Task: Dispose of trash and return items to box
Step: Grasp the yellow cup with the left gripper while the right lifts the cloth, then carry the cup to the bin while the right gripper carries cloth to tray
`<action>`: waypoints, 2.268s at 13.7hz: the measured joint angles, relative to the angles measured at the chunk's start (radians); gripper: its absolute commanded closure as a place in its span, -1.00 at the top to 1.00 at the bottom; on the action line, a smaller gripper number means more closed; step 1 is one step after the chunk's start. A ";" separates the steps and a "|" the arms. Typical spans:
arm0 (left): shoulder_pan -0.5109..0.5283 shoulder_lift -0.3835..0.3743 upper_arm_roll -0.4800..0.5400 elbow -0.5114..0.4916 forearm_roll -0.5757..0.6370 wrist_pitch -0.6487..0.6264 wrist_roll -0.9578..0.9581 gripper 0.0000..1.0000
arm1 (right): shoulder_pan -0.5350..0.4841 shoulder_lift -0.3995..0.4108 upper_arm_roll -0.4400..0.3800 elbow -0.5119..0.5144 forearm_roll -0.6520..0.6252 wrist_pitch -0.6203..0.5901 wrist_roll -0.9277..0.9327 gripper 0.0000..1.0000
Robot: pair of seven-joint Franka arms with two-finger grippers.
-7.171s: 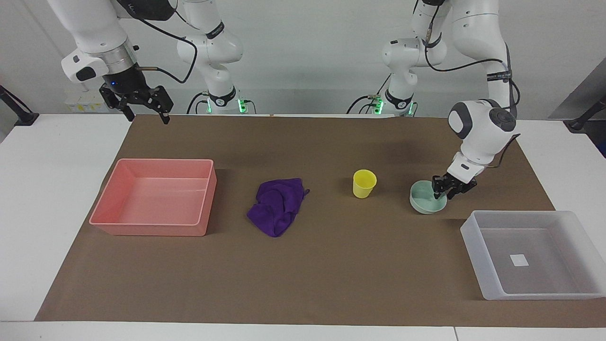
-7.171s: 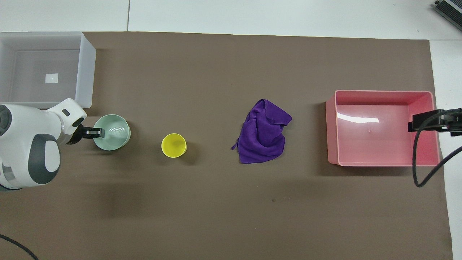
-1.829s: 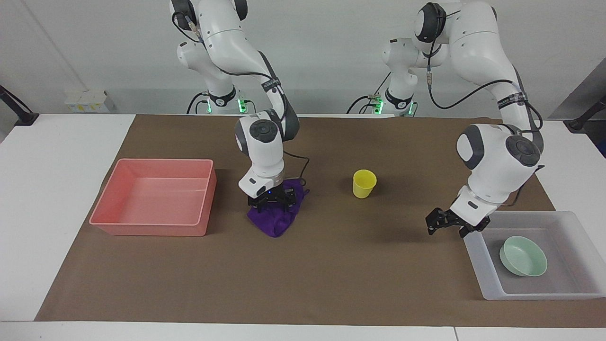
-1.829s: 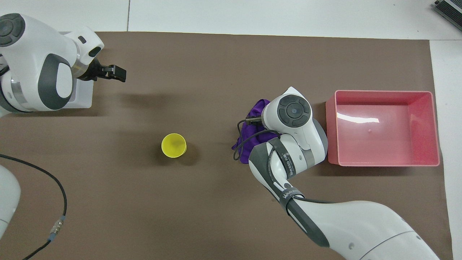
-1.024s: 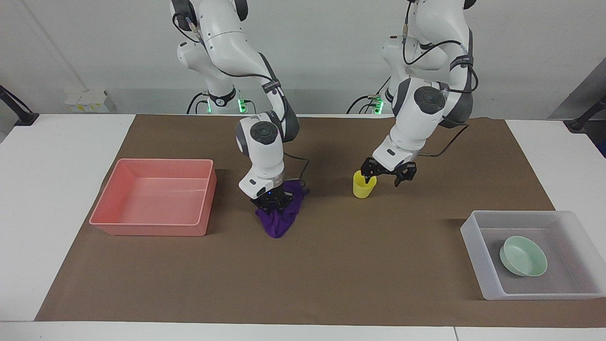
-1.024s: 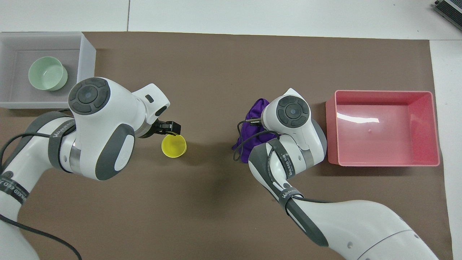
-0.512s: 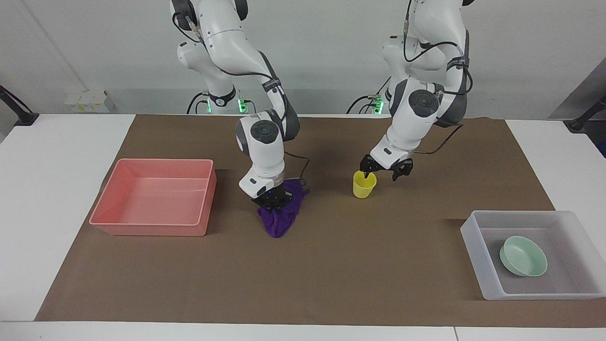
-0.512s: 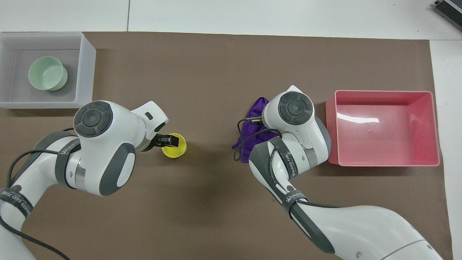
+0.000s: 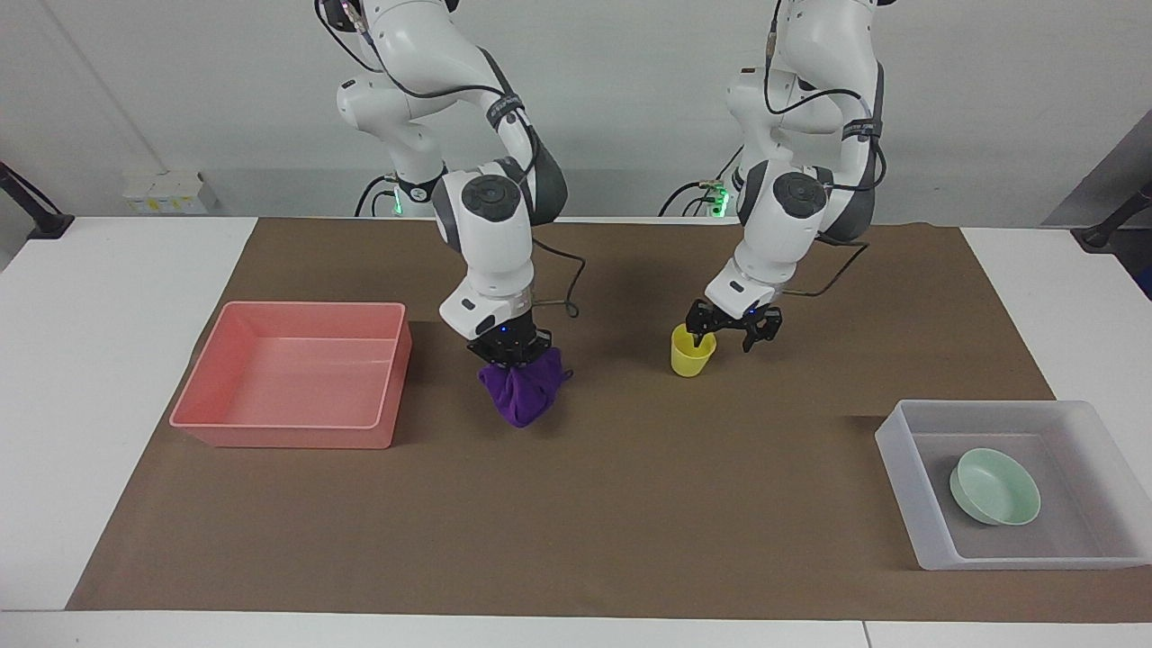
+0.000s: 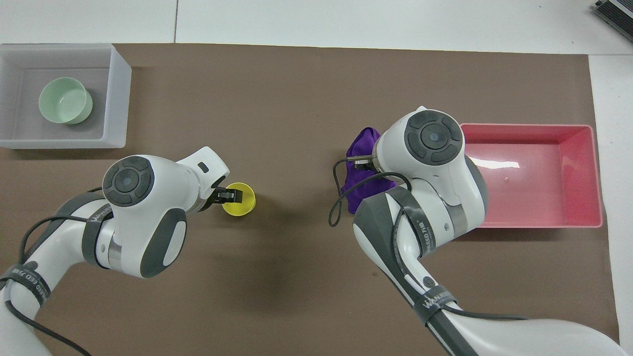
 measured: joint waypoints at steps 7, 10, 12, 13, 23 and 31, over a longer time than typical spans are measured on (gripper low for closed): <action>-0.020 -0.008 -0.003 -0.023 0.000 0.049 0.000 -1.00 | -0.111 -0.107 -0.003 0.060 -0.001 -0.175 -0.106 -1.00; -0.019 -0.017 0.010 0.017 0.000 -0.011 0.000 -1.00 | -0.195 -0.121 -0.005 0.118 -0.001 -0.246 -0.244 -1.00; 0.005 -0.033 0.021 0.084 0.000 -0.100 0.002 -1.00 | -0.262 -0.122 -0.006 0.127 -0.001 -0.252 -0.356 -1.00; 0.034 -0.041 0.024 0.120 0.001 -0.135 0.015 -1.00 | -0.298 -0.120 -0.007 0.125 0.000 -0.250 -0.409 -1.00; 0.317 0.041 0.032 0.450 0.079 -0.294 0.132 -1.00 | -0.471 -0.089 -0.008 -0.095 0.021 0.027 -0.549 -1.00; 0.523 0.260 0.027 0.729 0.066 -0.351 0.216 -1.00 | -0.499 -0.026 -0.008 -0.287 0.064 0.279 -0.549 -0.91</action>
